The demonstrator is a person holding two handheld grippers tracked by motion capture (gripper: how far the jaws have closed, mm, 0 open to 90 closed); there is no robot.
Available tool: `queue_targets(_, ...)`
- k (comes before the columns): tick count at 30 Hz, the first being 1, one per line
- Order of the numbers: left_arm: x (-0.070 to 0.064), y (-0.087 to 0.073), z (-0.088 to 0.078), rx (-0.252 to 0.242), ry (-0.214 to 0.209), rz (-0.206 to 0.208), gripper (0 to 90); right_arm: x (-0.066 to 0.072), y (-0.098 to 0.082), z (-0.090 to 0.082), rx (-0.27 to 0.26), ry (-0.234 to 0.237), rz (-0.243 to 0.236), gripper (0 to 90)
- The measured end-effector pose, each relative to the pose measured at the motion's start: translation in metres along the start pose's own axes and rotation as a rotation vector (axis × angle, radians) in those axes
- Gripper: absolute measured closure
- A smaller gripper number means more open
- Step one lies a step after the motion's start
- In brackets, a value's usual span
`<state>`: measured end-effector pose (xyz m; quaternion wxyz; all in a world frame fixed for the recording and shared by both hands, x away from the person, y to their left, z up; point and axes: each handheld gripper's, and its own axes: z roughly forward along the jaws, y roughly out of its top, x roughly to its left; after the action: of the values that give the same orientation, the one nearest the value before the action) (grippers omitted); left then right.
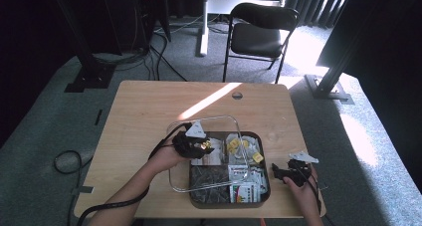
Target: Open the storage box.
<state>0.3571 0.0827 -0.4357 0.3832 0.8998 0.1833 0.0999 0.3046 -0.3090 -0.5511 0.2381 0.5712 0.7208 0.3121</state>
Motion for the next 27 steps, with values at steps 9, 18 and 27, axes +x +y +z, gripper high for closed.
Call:
queue_targets(9, 0.013, -0.018, -0.013, 0.011, 0.026, -0.041, 58.9, 0.0, 0.0, 0.0, 0.001, 0.0, 0.001, 10.6)
queue_targets(18, 0.026, -0.037, -0.029, 0.006, 0.051, -0.077, 58.9, 0.0, 0.0, 0.0, 0.001, 0.0, 0.0, 10.6)
queue_targets(27, 0.042, -0.06, -0.051, 0.013, 0.092, -0.128, 58.9, 0.0, 0.0, 0.0, 0.001, 0.0, 0.0, 10.6)
